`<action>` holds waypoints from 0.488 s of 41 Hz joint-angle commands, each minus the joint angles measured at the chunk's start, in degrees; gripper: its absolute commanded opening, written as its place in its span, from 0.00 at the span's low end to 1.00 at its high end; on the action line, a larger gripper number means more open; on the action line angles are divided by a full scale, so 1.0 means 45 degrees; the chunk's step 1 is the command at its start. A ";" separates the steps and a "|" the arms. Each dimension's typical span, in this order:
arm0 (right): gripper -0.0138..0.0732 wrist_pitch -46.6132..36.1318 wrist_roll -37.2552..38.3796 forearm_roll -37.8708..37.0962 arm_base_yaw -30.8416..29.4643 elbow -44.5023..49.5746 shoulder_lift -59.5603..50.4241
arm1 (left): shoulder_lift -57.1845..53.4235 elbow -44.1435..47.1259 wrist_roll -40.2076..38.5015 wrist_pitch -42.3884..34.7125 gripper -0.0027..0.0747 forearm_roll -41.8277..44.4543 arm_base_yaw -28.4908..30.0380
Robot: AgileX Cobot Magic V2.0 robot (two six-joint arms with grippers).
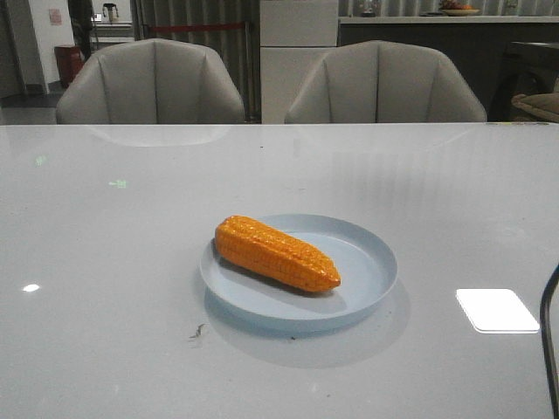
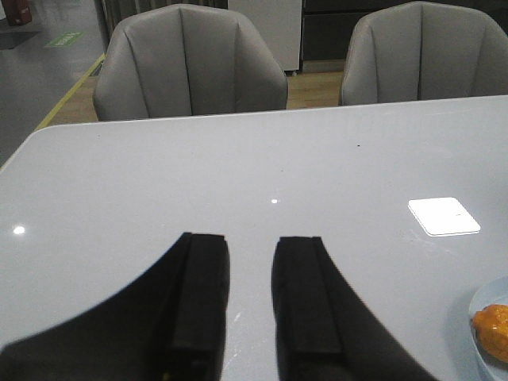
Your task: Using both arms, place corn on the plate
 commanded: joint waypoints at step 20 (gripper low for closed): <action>0.73 -0.7853 -0.0216 0.0388 -0.0079 1.2828 -0.7079 | -0.0050 -0.0393 -0.0082 -0.1105 0.36 -0.0096 0.0000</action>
